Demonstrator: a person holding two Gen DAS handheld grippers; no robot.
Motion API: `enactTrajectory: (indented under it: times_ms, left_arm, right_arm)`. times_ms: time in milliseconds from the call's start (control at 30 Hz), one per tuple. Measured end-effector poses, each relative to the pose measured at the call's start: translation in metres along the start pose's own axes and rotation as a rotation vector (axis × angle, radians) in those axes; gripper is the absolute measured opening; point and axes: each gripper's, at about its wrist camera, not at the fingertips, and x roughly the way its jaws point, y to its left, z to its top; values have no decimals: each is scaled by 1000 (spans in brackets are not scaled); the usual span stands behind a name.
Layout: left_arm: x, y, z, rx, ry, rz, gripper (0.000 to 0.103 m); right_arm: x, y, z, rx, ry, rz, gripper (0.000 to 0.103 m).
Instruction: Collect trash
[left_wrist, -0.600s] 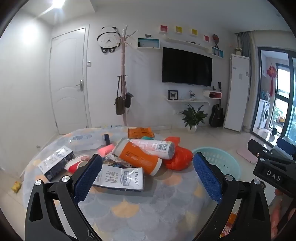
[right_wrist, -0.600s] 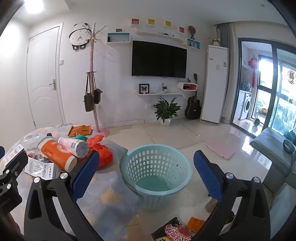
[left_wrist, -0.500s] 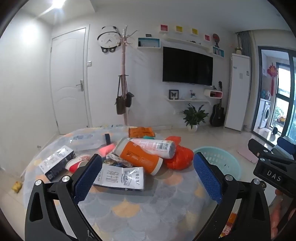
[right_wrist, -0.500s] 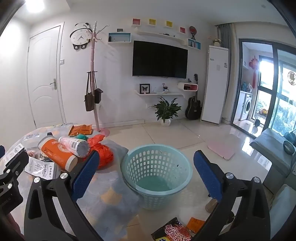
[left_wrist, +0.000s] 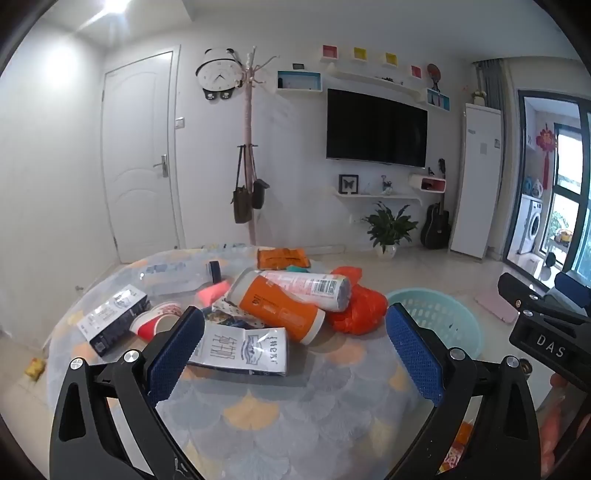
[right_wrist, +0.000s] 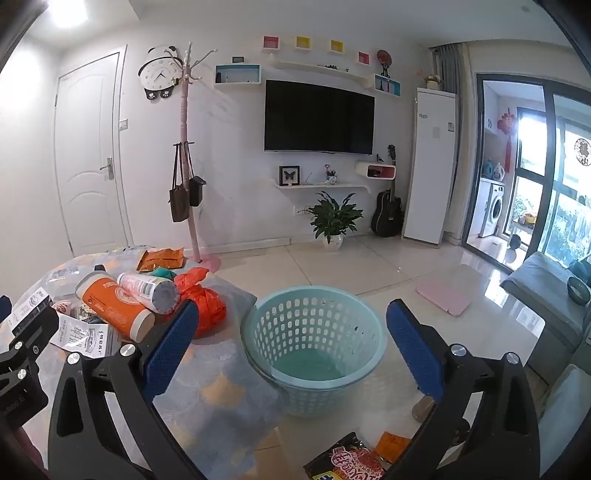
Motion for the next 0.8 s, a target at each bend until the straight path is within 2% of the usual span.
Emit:
enactTrajectory:
  times_ms: [800]
  left_arm:
    - [1, 1, -3, 2, 14, -1, 95]
  right_arm:
    - [-7, -1, -1, -1, -2, 5, 96]
